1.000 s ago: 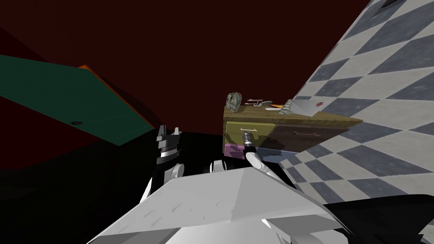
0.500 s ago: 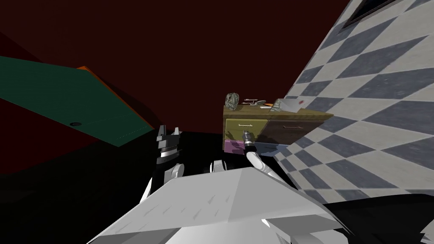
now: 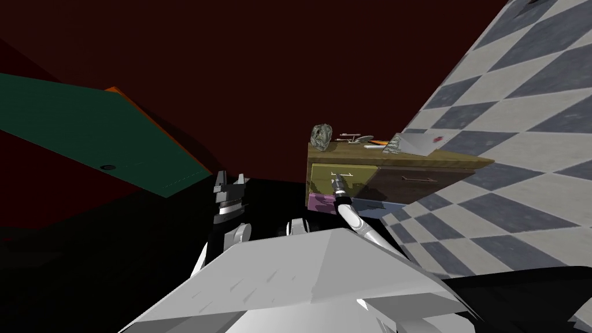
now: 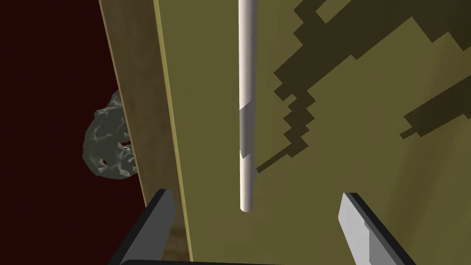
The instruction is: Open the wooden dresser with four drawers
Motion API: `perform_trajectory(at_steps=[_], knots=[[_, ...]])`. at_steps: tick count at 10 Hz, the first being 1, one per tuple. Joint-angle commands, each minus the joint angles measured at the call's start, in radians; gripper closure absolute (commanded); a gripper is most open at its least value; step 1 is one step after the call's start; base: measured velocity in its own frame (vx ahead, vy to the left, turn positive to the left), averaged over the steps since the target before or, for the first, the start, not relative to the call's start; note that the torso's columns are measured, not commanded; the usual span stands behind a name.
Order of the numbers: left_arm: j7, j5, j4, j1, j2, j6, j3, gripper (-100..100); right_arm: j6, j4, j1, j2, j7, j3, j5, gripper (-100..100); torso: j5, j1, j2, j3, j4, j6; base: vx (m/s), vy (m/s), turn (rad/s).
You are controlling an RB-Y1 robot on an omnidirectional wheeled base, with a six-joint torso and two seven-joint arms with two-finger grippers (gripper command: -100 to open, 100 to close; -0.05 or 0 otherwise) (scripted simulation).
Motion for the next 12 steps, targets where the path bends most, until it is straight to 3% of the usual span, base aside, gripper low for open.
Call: perform_trajectory(at_steps=[1, 4, 5, 6, 10, 11, 12], knots=[[0.0, 0.0, 0.0, 0.0, 0.0, 0.0, 0.0, 0, -0.005, 0.049, -0.032, -0.016, -0.007, -0.034, -0.023, -100, 0.0, 0.0, -0.001, 0.0, 0.0, 0.002, -0.059, 0.024, 0.125], [0.0, 0.0, 0.0, 0.0, 0.0, 0.0, 0.0, 0, -0.017, 0.103, -0.07, -0.035, -0.006, -0.09, -0.064, -100, 0.0, -0.001, -0.01, -0.006, -0.003, 0.001, -0.069, 0.026, 0.191], [0.0, 0.0, 0.0, 0.0, 0.0, 0.0, 0.0, 0, -0.011, 0.097, -0.064, -0.034, -0.012, -0.074, -0.051, -100, 0.0, -0.001, -0.011, -0.007, -0.003, 0.001, -0.029, 0.009, 0.046], [0.0, 0.0, 0.0, 0.0, 0.0, 0.0, 0.0, 0, -0.01, 0.071, -0.047, -0.024, -0.007, -0.056, -0.039, 100, -0.001, -0.002, -0.012, -0.007, -0.003, 0.002, 0.04, -0.016, -0.247], [0.0, 0.0, 0.0, 0.0, 0.0, 0.0, 0.0, 0, 0.006, 0.006, -0.001, -0.001, -0.009, 0.011, 0.01, 100, 0.0, 0.0, -0.009, -0.006, -0.003, 0.001, 0.058, -0.021, -0.182], [0.0, 0.0, 0.0, 0.0, 0.0, 0.0, 0.0, 0, 0.0, 0.009, -0.003, -0.005, -0.004, -0.004, -0.002, 100, 0.0, 0.0, -0.008, -0.005, -0.002, 0.001, 0.028, -0.004, -0.031], [0.0, 0.0, 0.0, 0.0, 0.0, 0.0, 0.0, 0, -0.027, 0.005, -0.01, -0.017, 0.006, -0.018, -0.02, -100, 0.0, 0.0, -0.007, -0.005, -0.002, 0.0, 0.034, 0.107, -0.013]])
